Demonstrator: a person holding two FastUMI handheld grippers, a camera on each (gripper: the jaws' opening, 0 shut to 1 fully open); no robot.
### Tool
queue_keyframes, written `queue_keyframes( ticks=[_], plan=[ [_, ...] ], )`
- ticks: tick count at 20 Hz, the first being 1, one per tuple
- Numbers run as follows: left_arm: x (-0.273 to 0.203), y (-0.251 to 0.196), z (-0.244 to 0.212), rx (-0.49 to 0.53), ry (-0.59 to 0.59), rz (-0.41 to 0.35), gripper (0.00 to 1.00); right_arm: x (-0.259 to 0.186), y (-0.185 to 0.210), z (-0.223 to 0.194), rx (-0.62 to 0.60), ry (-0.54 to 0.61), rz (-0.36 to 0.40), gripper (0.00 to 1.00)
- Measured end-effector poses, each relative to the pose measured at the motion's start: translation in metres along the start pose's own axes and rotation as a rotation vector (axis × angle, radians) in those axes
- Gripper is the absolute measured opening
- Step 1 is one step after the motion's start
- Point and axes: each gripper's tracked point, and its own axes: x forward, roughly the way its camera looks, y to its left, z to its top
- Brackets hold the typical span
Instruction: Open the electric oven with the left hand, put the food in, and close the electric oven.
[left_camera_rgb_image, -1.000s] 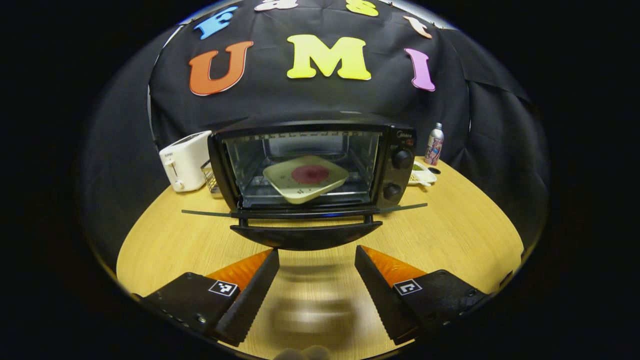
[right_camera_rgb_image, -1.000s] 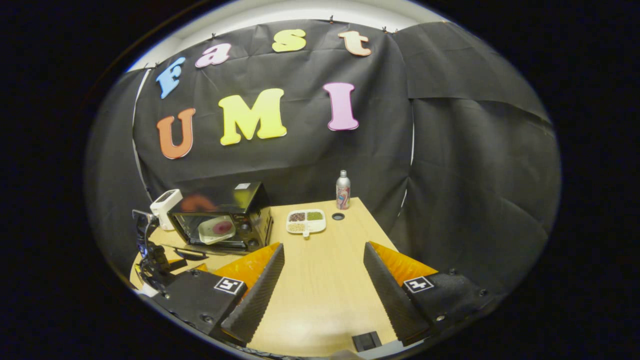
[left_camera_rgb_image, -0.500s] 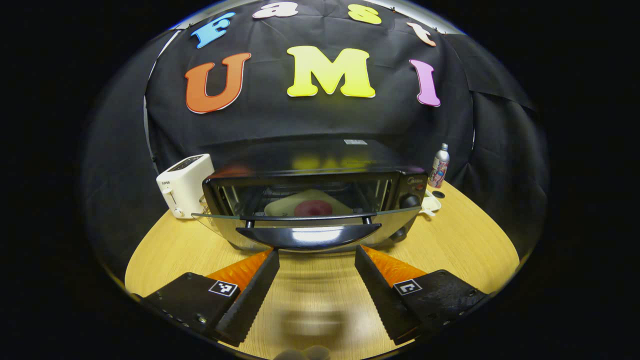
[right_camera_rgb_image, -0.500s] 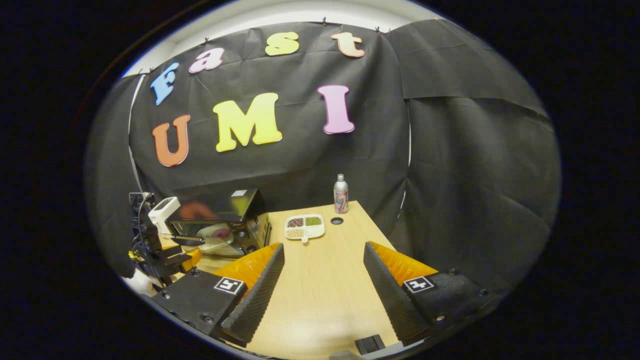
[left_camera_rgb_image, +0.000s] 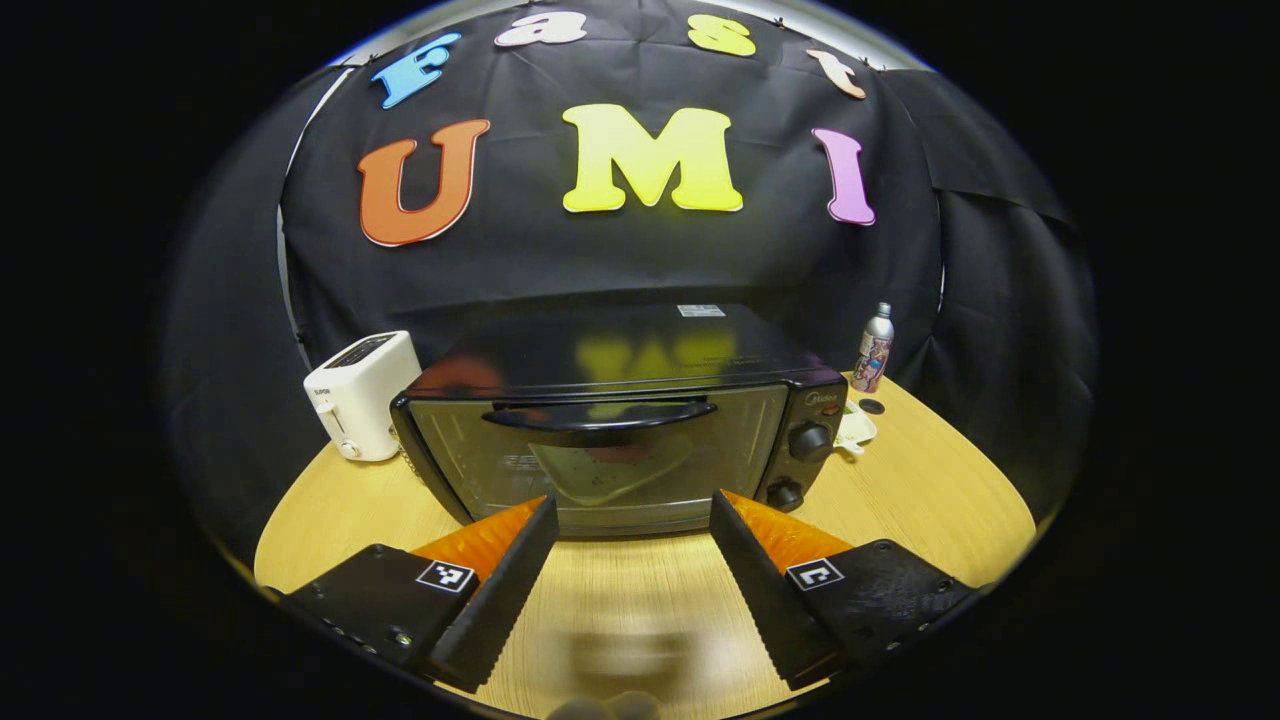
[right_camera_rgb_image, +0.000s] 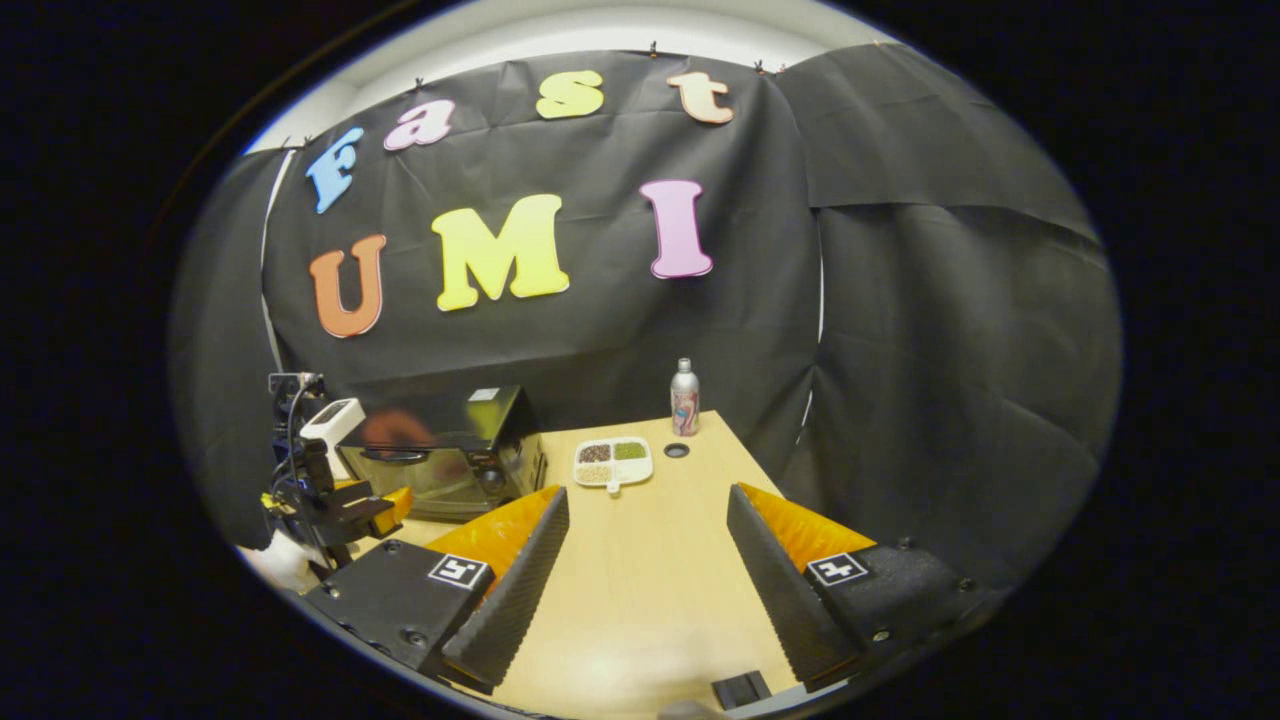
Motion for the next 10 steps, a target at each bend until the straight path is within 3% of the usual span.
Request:
queue_keyframes(
  ticks=[6,10],
  plan=[
    [-0.037,-0.005,0.004,0.006,-0.034,-0.025,0.97,-0.016,0.020,0.005,-0.026,-0.013,0.022,1.00],
    [-0.078,-0.007,0.022,-0.011,-0.082,-0.049,0.97,-0.029,0.035,0.013,-0.037,-0.038,0.044,0.96]
  ],
)
